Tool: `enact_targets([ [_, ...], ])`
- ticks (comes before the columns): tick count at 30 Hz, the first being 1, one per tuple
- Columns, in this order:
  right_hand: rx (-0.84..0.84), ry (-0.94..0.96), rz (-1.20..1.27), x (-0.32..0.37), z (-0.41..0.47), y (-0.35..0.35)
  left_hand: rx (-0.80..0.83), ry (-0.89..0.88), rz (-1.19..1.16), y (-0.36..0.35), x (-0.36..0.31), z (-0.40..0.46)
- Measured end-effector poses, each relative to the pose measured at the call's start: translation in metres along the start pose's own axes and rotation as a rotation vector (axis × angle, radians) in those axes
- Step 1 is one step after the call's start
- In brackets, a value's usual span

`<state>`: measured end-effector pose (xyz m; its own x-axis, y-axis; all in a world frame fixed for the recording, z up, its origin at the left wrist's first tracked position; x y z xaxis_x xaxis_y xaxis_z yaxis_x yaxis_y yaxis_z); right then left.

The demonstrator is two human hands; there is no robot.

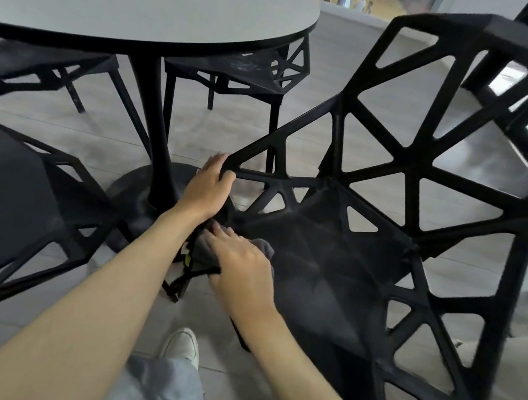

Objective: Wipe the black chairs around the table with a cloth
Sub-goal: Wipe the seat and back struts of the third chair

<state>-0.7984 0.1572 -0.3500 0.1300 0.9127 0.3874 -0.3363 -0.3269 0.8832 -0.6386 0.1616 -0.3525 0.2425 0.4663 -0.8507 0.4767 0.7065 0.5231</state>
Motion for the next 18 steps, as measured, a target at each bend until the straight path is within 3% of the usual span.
enact_targets([
  [5,-0.042,-0.209,0.023,-0.059,-0.043,0.034,0.038,0.036,-0.004,0.007,0.002,-0.006],
  [9,-0.086,-0.523,-0.159,-0.145,-0.110,0.081,0.057,0.037,0.000,0.012,0.008,-0.006],
  [12,-0.110,-0.658,-0.250,-0.171,-0.132,0.101,0.057,0.030,-0.008,0.013,0.010,-0.005],
  [15,-0.141,-0.638,-0.216,-0.136,-0.123,0.088,0.065,0.029,0.001,0.010,0.010,-0.006],
  [18,-0.110,-0.471,-0.091,-0.087,-0.131,0.062,0.082,0.030,0.009,0.005,0.011,-0.007],
])
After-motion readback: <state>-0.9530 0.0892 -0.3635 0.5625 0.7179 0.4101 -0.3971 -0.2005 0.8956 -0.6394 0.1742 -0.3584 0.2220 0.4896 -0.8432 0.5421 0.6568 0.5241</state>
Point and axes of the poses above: each hand's wrist, its own z-axis towards the middle knuckle, its own y-axis out of the back of the hand, x = y × z, the point moved 10 cm from there along z, towards the middle knuckle, and after that the axes turned 3 degrees about -z, right-handed, at the moved point
